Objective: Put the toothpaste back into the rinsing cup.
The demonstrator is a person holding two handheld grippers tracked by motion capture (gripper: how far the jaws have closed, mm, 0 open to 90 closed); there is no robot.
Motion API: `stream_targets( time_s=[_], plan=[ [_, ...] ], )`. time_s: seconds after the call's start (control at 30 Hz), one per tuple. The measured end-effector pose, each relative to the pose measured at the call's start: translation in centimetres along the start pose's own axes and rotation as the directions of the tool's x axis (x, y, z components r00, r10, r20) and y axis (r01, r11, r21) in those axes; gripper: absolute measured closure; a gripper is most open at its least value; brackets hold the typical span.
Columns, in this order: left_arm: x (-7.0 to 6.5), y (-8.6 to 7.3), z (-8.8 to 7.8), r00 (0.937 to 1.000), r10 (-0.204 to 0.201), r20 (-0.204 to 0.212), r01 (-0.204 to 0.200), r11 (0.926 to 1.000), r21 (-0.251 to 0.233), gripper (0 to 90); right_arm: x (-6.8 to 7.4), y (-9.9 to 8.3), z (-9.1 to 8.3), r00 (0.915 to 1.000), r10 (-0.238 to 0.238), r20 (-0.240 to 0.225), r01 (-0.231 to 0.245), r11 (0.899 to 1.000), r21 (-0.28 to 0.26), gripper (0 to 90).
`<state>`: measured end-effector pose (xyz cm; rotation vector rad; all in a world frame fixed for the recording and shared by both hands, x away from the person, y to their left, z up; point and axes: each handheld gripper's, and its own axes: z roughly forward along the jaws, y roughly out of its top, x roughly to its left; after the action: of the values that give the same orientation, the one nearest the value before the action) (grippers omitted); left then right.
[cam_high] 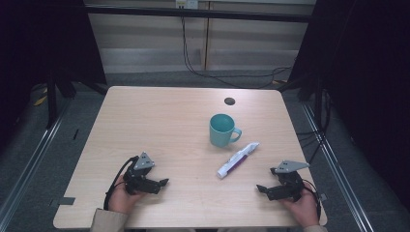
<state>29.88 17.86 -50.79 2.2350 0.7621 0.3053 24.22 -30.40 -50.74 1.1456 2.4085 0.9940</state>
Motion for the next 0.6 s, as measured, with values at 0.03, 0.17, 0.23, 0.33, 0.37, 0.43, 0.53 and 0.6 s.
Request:
stream_targets(
  time_s=[0.03, 0.17, 0.23, 0.33, 0.37, 0.43, 0.53, 0.6],
  plan=[
    [0.0, 0.0, 0.0, 1.0000, 0.000, 0.000, 0.000, 1.0000, 0.000, 13.4, 0.1, 0.4, 0.0, 1.0000, 0.006, -0.004, -0.006, 1.000, 0.020, 13.9],
    [0.0, 0.0, 0.0, 1.0000, 0.000, 0.000, 0.000, 1.0000, 0.000, 13.4, 0.1, 1.9, 0.6, 0.9983, -0.039, -0.044, 0.041, 0.998, 0.057, 14.9],
    [0.0, 0.0, 0.0, 1.0000, 0.000, 0.000, 0.000, 1.0000, 0.000, 13.4, 0.2, 2.8, 0.7, 0.9974, -0.060, -0.039, 0.063, 0.996, 0.064, 14.8],
    [0.0, 0.0, 0.0, 1.0000, 0.000, 0.000, 0.000, 1.0000, 0.000, 13.4, 0.2, 4.3, 0.8, 0.9949, -0.080, -0.062, 0.083, 0.995, 0.056, 14.9],
    [0.0, 0.0, 0.0, 1.0000, 0.000, 0.000, 0.000, 1.0000, 0.000, 13.4, 0.1, 5.0, 1.0, 0.9933, -0.094, -0.067, 0.098, 0.993, 0.060, 14.9],
    [0.0, 0.0, 0.0, 1.0000, -0.001, 0.001, 0.001, 1.0000, -0.001, 13.6, 0.0, 6.1, 1.4, 0.9916, -0.106, -0.074, 0.111, 0.992, 0.067, 14.9],
    [0.0, -0.1, -0.1, 1.0000, -0.002, -0.001, 0.002, 1.0000, -0.002, 14.5, -0.1, 7.7, 1.9, 0.9895, -0.118, -0.083, 0.123, 0.990, 0.063, 14.9],
    [0.0, -0.1, -0.1, 1.0000, -0.004, 0.003, 0.004, 1.0000, -0.006, 15.1, -0.2, 8.5, 2.3, 0.9872, -0.122, -0.103, 0.129, 0.990, 0.061, 15.1]
  ],
)
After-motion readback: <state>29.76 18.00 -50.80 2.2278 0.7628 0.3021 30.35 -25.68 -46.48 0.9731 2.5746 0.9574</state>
